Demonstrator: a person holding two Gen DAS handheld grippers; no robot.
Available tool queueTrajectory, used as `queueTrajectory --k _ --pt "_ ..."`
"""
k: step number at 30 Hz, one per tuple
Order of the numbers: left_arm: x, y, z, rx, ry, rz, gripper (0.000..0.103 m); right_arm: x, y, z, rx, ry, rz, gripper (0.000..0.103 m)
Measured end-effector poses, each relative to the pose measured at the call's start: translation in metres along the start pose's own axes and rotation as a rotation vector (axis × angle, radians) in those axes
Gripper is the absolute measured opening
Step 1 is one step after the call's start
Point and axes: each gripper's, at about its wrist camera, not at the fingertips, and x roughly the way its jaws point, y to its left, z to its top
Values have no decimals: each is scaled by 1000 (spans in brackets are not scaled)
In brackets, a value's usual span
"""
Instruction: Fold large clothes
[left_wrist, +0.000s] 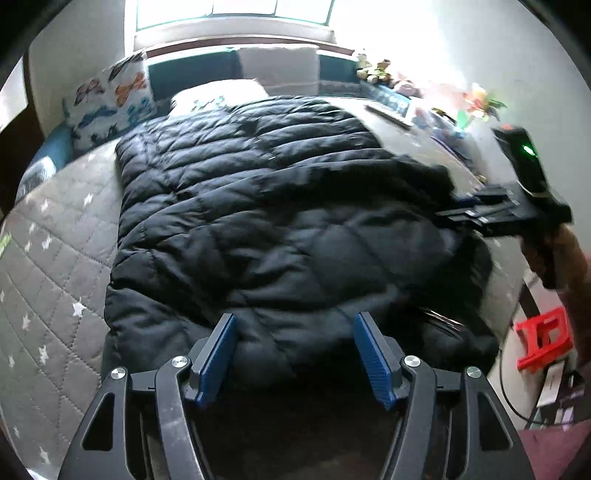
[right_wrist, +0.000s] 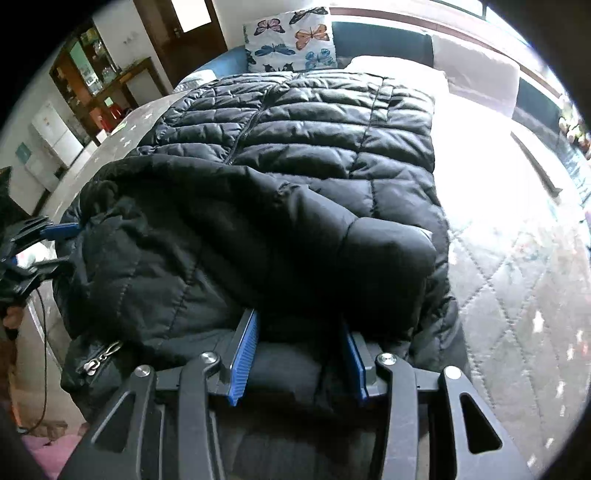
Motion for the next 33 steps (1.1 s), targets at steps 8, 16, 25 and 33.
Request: queueTrajectory --k 8,16,25,33 --pt "-23 -61 -34 131 36 -89 69 -30 14 0 -53 -45 -44 48" --pt "-1 -107 -80 238 146 -86 69 -50 28 -15 -122 -62 -49 49" --pt "4 -112 -105 204 165 -4 69 -54 58 -58 -284 -40 -62 57" --pt "4 -111 -110 187 157 63 30 -46 72 -102 -405 11 -104 57"
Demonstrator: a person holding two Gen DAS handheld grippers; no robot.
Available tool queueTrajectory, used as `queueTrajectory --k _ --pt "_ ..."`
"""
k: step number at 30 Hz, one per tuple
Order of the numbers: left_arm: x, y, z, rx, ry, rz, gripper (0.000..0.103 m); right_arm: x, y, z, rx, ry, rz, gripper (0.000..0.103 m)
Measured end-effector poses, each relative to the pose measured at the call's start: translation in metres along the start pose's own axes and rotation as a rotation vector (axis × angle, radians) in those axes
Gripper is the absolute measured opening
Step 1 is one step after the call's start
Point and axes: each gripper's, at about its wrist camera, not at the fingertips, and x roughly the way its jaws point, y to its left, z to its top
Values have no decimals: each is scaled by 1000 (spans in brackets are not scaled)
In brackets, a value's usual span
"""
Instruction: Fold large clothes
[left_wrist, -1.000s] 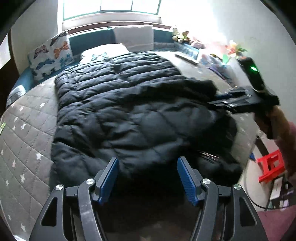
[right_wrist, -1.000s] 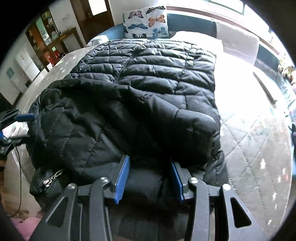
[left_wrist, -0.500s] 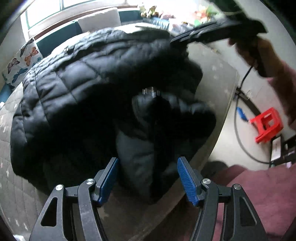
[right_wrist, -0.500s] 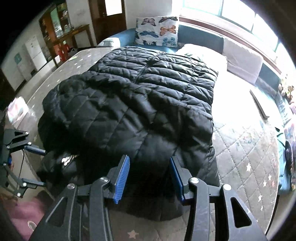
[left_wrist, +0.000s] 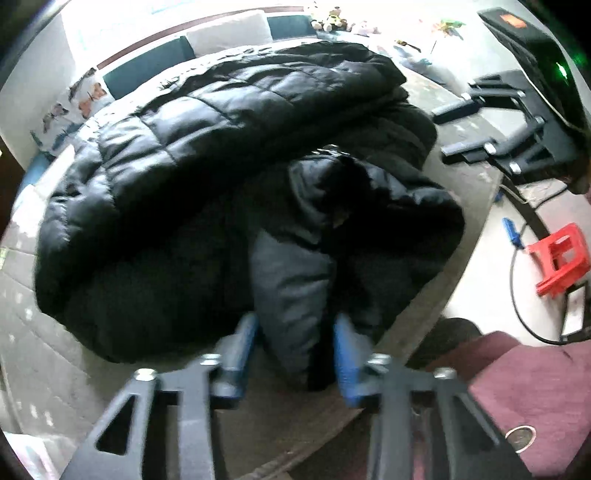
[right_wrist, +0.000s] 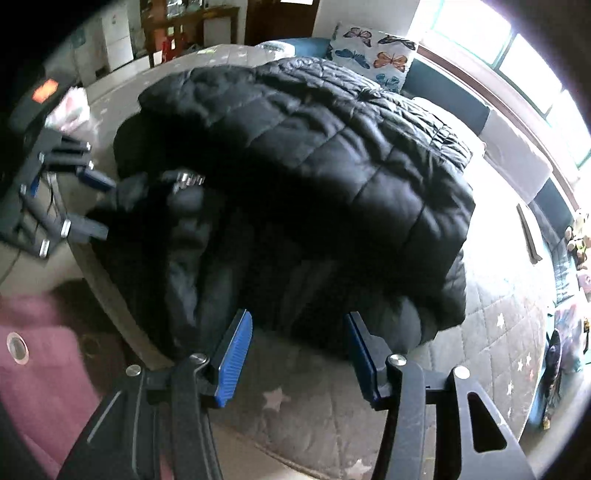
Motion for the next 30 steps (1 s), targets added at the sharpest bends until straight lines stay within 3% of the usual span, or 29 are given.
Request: queueTrajectory --k 1,5,9,13,17,21,24,27,29,30 --pt "-1 1 0 -11 -5 -8 21 2 2 -4 -10 11 0 57" --pt "-14 13 2 -57 -31 -26 11 9 17 -19 -56 32 11 57" --pt "-24 30 14 -79 -62 -42 11 19 44 -31 -162 22 31 57" --pt "-32 43 26 -107 -74 -70 10 23 72 -30 -261 -53 -7 57" --pt "-35 51 29 -127 -76 -94 10 21 83 -19 -272 -132 -45 57" --pt "-35 54 28 -127 -79 -116 11 21 84 -6 -233 -158 3 57" --pt "-37 52 22 -109 -68 -125 15 22 75 3 -188 -154 12 34" --pt "-43 52 14 -91 -78 -121 23 17 54 14 -104 -158 58 28" --pt "-54 54 5 -75 -119 -98 50 9 45 22 -57 -181 73 27" --pt "-59 56 1 -70 -140 -82 58 3 40 27 -29 -201 86 27"
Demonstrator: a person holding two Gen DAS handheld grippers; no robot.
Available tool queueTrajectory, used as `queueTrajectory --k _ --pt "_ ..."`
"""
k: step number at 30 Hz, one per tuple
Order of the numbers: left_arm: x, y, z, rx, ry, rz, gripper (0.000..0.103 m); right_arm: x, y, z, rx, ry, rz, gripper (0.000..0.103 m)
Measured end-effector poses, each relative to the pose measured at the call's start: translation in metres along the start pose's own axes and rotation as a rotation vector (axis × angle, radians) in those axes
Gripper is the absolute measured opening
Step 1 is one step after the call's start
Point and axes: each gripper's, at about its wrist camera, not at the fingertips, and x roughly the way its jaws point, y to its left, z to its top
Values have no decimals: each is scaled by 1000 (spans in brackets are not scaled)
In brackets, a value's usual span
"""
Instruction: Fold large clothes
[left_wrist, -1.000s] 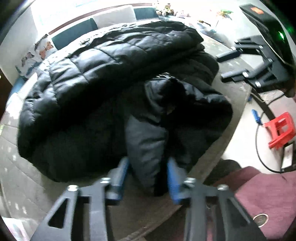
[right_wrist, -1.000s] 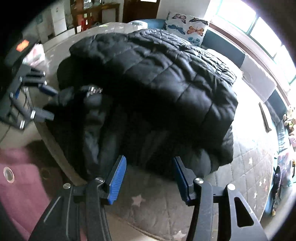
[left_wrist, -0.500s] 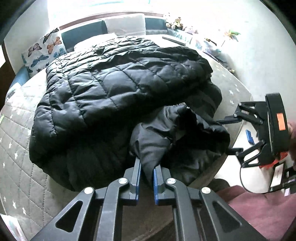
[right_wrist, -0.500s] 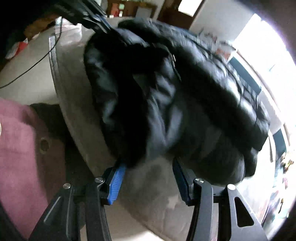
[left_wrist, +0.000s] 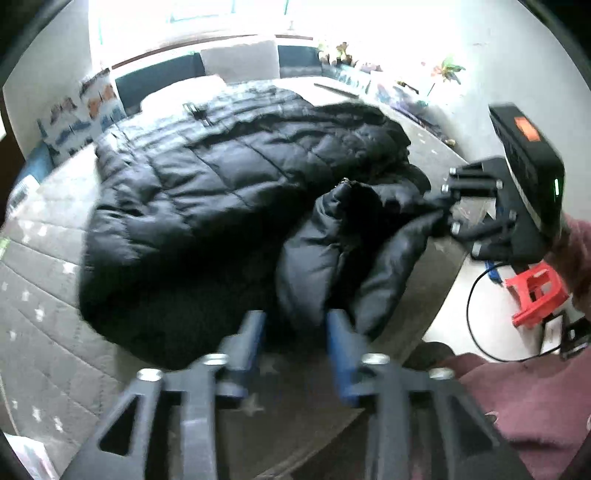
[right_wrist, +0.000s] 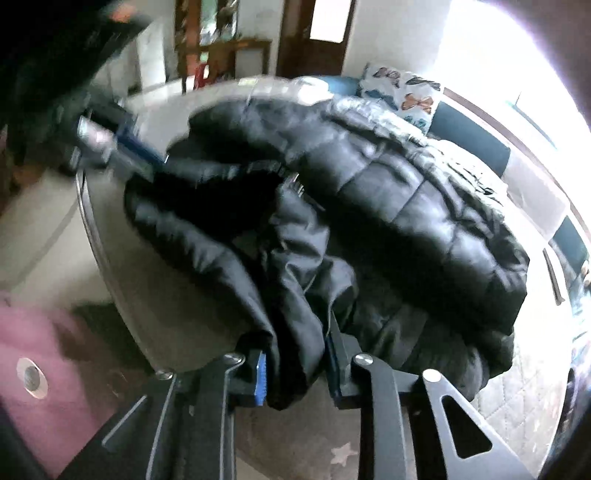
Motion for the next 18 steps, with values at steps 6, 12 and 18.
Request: queueTrajectory --k 6,12,18 --pt "-25 17 -26 3 -89 64 77 -22 -24 32 118 -97 30 26" --pt "-6 19 -46 65 -85 198 77 -21 -41 57 187 -146 38 25" --pt "15 4 -49 175 -146 389 78 -29 -46 61 202 -176 23 24"
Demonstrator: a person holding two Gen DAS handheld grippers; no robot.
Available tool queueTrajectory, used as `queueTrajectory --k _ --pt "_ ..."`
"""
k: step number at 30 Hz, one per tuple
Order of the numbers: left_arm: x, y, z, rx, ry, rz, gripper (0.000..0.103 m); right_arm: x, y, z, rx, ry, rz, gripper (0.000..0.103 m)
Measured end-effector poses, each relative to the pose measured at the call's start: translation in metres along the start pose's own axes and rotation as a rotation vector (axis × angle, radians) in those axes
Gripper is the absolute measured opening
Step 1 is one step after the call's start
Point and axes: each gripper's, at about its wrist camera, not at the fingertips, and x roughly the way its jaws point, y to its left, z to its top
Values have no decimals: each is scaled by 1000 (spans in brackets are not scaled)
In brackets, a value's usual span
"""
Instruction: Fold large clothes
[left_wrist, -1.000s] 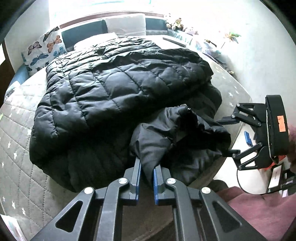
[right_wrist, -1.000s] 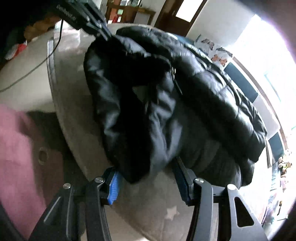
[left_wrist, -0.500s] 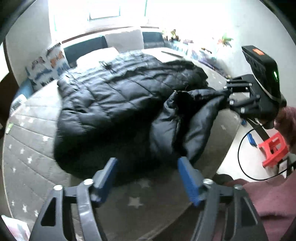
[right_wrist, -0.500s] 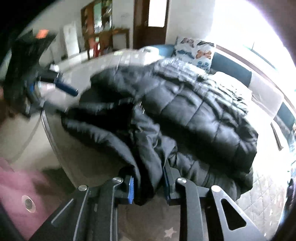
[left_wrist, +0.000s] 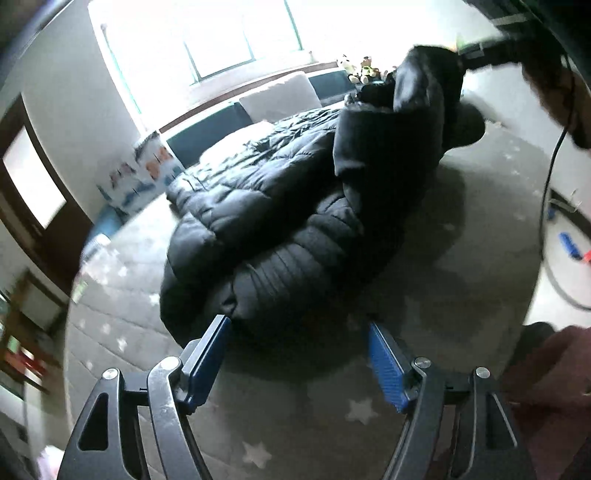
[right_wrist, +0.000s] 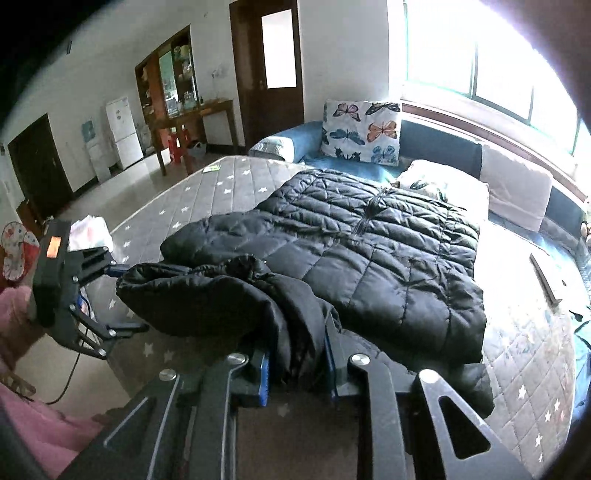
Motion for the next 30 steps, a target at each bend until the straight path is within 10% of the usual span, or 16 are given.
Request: queueTrajectory --k 6,13,30 --pt "28 -1 4 43 -38 40 72 -1 -4 -4 20 -18 5 23" --pt "14 -5 -7 30 -110 49 38 -15 9 -22 -5 -55 -12 20" --pt "-111 -43 -75 -90 -195 39 35 -103 75 -70 -98 -98 41 18"
